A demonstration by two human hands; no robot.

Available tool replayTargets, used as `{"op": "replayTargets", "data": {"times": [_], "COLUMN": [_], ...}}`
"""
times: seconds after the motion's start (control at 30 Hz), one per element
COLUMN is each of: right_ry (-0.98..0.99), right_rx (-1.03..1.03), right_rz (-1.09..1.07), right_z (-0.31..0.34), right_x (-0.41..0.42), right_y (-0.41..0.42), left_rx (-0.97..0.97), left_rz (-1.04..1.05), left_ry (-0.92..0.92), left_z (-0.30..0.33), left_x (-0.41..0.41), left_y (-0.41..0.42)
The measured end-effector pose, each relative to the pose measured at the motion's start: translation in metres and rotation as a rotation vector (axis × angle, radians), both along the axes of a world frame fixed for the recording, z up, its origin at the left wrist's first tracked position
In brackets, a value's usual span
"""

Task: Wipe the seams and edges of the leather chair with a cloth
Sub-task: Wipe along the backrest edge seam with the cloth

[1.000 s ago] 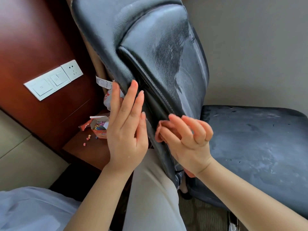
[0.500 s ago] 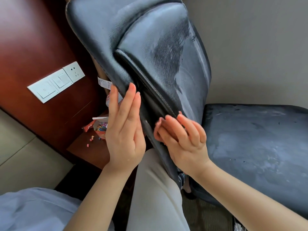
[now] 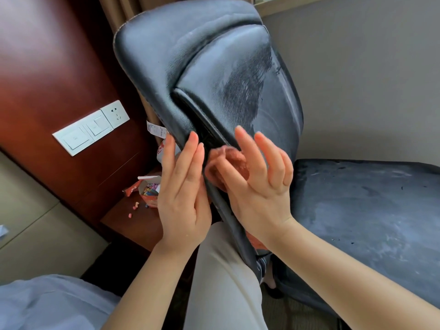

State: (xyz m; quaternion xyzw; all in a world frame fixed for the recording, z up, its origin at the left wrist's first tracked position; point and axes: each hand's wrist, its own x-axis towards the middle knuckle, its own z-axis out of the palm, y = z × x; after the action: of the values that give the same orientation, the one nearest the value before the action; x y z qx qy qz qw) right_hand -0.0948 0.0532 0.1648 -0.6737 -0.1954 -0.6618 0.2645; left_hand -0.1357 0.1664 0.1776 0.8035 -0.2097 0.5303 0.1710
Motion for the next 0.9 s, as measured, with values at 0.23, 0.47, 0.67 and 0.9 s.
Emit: {"op": "replayTargets", "data": {"times": [0.23,0.47,0.67,0.9], "right_ry": [0.13,-0.016,0.065,0.065], "right_rx": [-0.073,-0.17,-0.391,-0.533], "right_rz": [0.043,0.09,0.016,-0.092], "right_z": [0.008,-0.023,-0.082,-0.094], "right_x": [0.002,0.006,-0.002,-0.01], "right_y": [0.006,-0.009,-0.033,-0.051], "left_rx": [-0.08,-0.069,-0.089,-0.113], "left_rz": [-0.01,0.004,0.024,0.097], "left_ry": [-0.016,-0.035,-0.022,0.039], "left_z": [-0.005,-0.006,-0.011,-0.032], "left_x": [0.004,0.006,0.004,-0.006], "left_y": [0.0,-0.003,-0.008,-0.019]}}
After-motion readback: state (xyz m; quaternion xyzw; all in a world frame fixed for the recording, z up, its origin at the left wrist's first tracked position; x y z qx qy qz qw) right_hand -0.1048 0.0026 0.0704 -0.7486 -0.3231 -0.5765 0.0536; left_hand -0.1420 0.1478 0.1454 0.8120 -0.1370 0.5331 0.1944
